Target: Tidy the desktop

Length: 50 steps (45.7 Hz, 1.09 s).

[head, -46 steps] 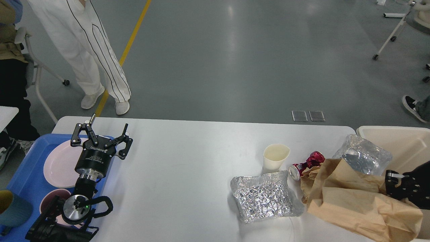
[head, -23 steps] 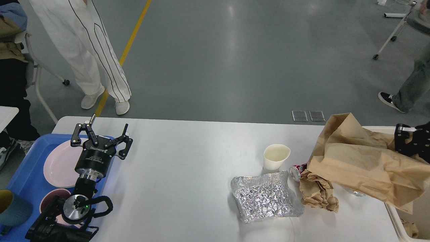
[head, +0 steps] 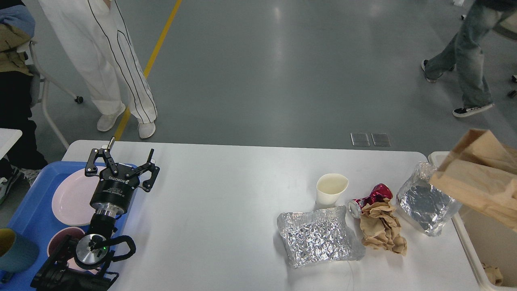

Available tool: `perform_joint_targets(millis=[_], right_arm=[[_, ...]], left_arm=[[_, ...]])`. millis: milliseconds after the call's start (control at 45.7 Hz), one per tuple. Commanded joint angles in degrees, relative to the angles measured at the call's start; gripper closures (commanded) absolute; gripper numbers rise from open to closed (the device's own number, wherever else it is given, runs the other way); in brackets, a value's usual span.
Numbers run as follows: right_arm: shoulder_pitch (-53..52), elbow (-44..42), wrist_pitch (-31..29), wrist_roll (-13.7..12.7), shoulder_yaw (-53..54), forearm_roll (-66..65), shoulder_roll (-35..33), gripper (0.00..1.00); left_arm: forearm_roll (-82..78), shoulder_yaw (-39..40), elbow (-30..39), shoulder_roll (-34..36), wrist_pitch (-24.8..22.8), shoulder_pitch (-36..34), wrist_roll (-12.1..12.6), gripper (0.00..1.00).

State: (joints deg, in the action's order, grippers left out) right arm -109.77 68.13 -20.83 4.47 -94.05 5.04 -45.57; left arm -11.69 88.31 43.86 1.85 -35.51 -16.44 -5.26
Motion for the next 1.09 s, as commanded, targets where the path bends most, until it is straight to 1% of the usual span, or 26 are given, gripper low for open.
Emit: perform_joint_targets(millis=[0,44,109,175,241,372,438,547,613,722,832,1073], right_arm=[[10.95,-7.64,6.49,-0.95,5.26,5.66,-3.90,1.00],[15.97,-11.59,8.34,-1.74,7.99,8.75,-4.88,1.00],[24.40,-17.92,10.80,-2.88,12.91,12.62,-4.44,1.00],[32.40,-23.72,12.47,-3.76,19.06,14.56,-3.92,1.00],[40.32,-29.52,13.79,-5.34,25.47,15.09,-3.04,1.00],[55.17,-43.23,15.99,-9.12,37.08,15.09,2.05,1.00],[62.64,-50.79,16.08,-11.05,42.44,15.09,5.57,1.00],[71.79,-60.73,16.17,-13.69,50.18,15.09,10.76,1.00],[74.00,-62.67,16.26,-14.57,52.73,15.09,12.25,1.00],[74.88,-62.94,18.01,-15.89,53.88,15.09,13.75,1.00],[76.90,-62.94,19.16,-15.98,53.88,15.09,15.94,1.00],[78.92,-62.94,19.33,-15.90,53.97,15.09,18.85,1.00]], left_arm=[[0.00,0.02,0.00,0.00,0.00,0.00,-0.01,0.04],[0.00,0.02,0.00,0.00,0.00,0.00,-0.01,0.04],[0.00,0.02,0.00,0.00,0.00,0.00,-0.01,0.04],[0.00,0.02,0.00,0.00,0.00,0.00,-0.01,0.04],[0.00,0.02,0.00,0.00,0.00,0.00,-0.01,0.04],[0.00,0.02,0.00,0.00,0.00,0.00,-0.01,0.04],[0.00,0.02,0.00,0.00,0.00,0.00,-0.01,0.04],[0.00,0.02,0.00,0.00,0.00,0.00,-0.01,0.04],[0.00,0.02,0.00,0.00,-0.09,0.00,-0.01,0.04],[0.00,0.02,0.00,0.00,0.00,0.00,-0.01,0.04],[0.00,0.02,0.00,0.00,0.00,0.00,-0.01,0.04],[0.00,0.02,0.00,0.00,0.00,0.00,-0.01,0.04]])
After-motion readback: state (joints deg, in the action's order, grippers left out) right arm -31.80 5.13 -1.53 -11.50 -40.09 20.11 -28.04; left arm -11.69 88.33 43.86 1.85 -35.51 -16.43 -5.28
